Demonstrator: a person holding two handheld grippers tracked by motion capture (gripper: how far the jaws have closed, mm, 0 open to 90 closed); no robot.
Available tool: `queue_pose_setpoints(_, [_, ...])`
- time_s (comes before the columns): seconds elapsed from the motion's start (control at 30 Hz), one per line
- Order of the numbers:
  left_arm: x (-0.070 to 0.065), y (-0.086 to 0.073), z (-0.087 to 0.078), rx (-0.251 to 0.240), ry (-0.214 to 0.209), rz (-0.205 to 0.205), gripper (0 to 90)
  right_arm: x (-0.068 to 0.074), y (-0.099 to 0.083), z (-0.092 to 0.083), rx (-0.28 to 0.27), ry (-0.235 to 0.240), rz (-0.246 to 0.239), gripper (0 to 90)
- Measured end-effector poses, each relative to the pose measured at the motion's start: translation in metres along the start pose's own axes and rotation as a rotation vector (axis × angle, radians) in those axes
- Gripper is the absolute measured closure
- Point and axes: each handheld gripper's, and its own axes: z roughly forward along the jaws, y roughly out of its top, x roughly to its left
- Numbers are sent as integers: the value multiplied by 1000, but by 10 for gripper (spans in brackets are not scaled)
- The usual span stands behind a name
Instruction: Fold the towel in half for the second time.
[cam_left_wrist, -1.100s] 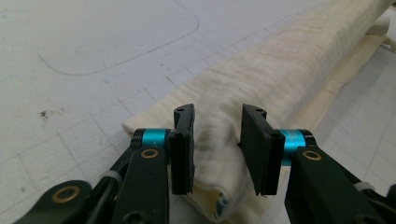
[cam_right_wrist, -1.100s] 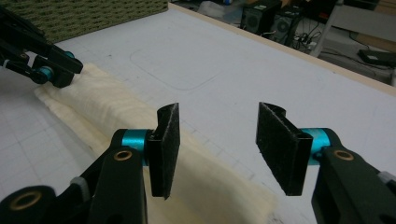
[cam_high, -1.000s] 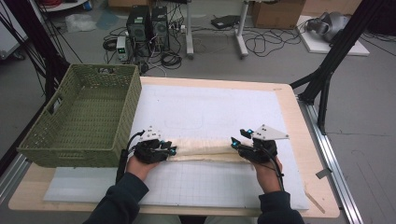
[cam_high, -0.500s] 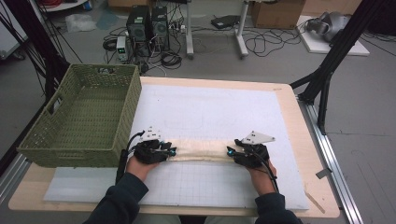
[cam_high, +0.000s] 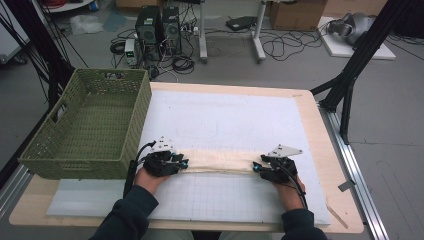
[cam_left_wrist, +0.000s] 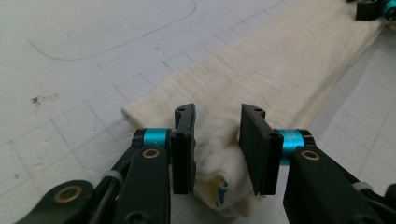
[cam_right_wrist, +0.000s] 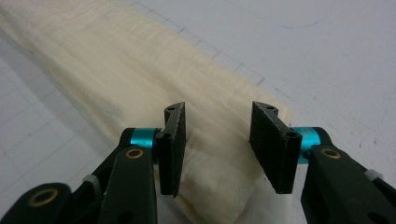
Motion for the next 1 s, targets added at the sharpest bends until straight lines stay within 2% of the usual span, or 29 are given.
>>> queue_pose_setpoints(0.07, [-1,0,-1,7,3,7,669,-1,-1,-1,7,12,15,555])
queue_pose_setpoints(0.2, [-2,-2,-2,15,7,19,677,0,-5,-4,18,13,-19,548])
queue_pose_setpoints(0.3, [-3,-2,-2,17,13,24,682,-3,-10,-6,5,28,1,547])
queue_pose_setpoints(0.37, [-5,-3,-2,17,18,25,684,-2,-10,-6,3,24,-2,546])
queue_pose_setpoints(0.43, [-5,-3,-2,12,19,22,684,-1,-10,-5,4,15,-15,544])
queue_pose_setpoints(0.67, [-4,-4,-3,15,14,8,683,-2,-9,-5,8,20,-8,542])
queue_pose_setpoints(1.0, [-6,-5,-3,6,23,12,676,-3,-10,-5,4,22,-8,531])
